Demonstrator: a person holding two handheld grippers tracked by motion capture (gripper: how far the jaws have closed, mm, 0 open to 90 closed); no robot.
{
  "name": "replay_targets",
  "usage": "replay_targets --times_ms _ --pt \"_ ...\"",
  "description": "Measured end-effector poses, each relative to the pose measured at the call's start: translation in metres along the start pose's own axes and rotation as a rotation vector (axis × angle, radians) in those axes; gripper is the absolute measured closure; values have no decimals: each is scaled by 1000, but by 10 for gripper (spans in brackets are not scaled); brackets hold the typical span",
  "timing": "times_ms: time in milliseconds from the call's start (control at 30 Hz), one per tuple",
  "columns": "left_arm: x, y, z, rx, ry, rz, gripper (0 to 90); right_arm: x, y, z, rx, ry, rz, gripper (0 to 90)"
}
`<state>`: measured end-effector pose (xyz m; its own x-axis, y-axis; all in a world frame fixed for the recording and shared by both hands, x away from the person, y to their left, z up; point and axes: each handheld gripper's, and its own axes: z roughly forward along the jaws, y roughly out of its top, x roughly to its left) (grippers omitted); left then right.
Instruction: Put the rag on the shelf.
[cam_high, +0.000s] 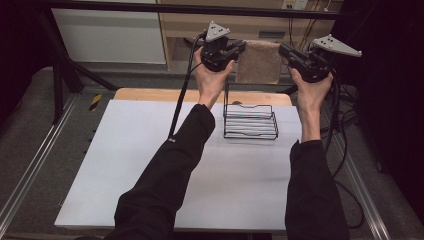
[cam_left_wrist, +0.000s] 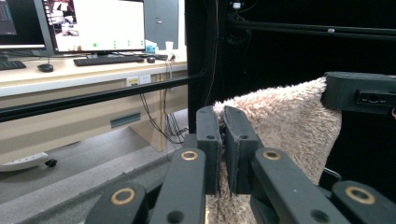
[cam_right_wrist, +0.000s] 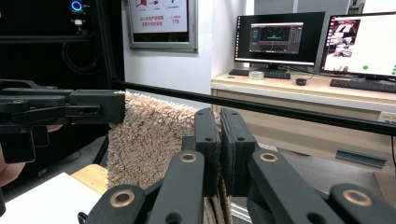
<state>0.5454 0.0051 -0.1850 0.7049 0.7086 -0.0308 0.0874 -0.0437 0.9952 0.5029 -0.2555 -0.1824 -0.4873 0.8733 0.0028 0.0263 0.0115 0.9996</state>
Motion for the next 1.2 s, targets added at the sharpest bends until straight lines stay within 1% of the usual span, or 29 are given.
replay_targets --times_ms 133,200,267,333,500,633,867,1100,1200 --pt "0 -5 0 15 -3 15 852 -2 -5 1 9 4 2 865" --pt "-1 -7 0 19 -4 15 852 -2 -8 1 17 2 0 865" --pt "-1 -9 -1 20 -1 30 852 -2 -11 0 19 3 -3 865" --pt "-3 -12 -2 24 -9 36 852 -3 -14 -2 24 8 -7 864" --pt "-10 -20 -3 42 -26 53 852 -5 -23 -8 38 8 3 864" --pt "-13 -26 -4 51 -37 53 851 -6 -29 -12 44 13 5 864" --pt "-16 -32 -7 58 -53 59 851 -5 -34 -17 49 20 -7 864" --pt "-17 -34 -12 66 -66 64 851 -2 -35 -21 49 25 -20 863" --pt "-18 -34 -15 68 -77 74 850 0 -36 -24 49 28 -24 863"
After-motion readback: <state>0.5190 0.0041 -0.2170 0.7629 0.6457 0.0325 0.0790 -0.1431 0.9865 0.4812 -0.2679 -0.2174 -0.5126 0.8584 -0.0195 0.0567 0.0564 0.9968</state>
